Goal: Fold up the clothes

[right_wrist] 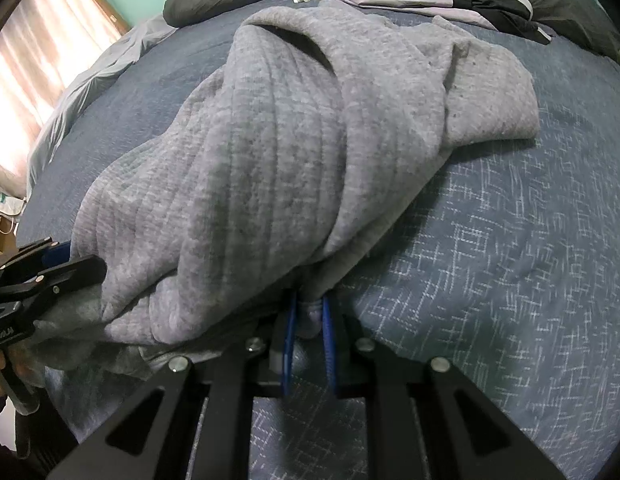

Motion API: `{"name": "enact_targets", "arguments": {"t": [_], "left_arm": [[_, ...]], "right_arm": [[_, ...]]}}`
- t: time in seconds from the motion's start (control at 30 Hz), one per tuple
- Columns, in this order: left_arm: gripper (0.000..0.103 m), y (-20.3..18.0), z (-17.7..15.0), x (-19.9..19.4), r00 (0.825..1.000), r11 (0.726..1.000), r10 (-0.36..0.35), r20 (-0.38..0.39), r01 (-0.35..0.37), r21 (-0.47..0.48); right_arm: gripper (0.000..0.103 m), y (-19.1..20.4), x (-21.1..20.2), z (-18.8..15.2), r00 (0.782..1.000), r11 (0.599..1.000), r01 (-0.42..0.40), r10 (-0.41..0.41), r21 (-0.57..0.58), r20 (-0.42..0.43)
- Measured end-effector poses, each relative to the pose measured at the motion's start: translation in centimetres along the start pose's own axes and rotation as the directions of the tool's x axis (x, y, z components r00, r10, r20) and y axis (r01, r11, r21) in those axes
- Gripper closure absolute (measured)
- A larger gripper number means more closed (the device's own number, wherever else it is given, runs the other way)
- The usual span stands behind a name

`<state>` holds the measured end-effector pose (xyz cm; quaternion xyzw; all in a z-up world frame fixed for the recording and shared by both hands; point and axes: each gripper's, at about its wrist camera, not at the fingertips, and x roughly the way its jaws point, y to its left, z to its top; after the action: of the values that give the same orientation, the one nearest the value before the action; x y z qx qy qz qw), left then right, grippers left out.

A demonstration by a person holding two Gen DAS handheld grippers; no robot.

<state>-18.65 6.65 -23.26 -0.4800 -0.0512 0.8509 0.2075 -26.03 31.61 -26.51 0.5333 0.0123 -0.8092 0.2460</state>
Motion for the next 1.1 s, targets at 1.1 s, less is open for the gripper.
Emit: {"name": "enact_targets", "arguments": {"t": [1.1], "left_arm": [[0.095, 0.0, 4.5, -8.0, 0.989, 1.000, 0.014, 0.147, -0.014, 0.001]], "right_arm": [[0.097, 5.7, -10.6, -2.3, 0.969, 0.998, -0.041, 0.052, -0.048, 0.243]]}}
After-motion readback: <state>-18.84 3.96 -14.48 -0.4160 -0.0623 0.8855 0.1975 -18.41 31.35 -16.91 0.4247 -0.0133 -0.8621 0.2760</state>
